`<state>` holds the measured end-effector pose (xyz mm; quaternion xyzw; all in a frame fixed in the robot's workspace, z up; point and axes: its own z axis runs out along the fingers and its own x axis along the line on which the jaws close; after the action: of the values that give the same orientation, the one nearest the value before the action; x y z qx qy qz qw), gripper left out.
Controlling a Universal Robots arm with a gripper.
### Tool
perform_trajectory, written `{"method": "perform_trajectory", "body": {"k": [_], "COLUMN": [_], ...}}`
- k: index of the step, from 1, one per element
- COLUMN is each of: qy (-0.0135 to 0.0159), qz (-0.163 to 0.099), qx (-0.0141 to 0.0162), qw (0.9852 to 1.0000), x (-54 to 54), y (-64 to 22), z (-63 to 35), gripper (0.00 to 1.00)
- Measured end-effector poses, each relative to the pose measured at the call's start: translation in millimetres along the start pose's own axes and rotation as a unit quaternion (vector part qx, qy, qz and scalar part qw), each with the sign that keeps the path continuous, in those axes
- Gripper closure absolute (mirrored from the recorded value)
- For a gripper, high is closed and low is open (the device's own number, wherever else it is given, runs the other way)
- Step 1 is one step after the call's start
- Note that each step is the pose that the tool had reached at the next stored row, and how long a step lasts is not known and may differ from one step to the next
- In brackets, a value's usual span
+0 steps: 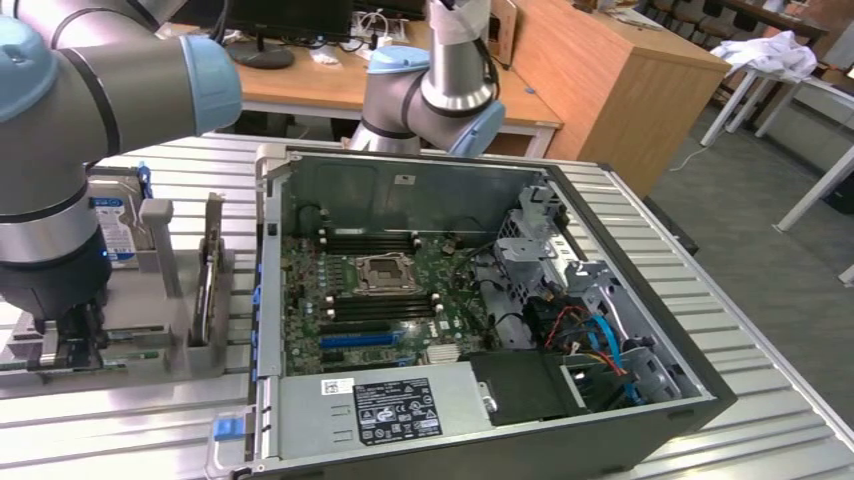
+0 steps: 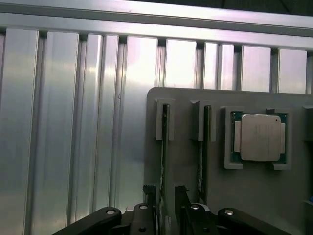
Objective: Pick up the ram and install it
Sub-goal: 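Pick up the ram and move it above insertion slot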
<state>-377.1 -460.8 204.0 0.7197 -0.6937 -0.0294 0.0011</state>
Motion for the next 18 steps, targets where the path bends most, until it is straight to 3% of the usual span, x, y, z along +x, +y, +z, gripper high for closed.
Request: {"method": "perform_trajectory", "body": {"k": [12,18], "qy": [0.0,0.0], "qz": [0.0,0.0], "qx": [0.0,0.0], "qw": [1.0,1.0], "x": [0.8,0.8], "y": [-12.7,-13.1], "z": [-0.4,0.1], "gripper": [0.7,0.7]}}
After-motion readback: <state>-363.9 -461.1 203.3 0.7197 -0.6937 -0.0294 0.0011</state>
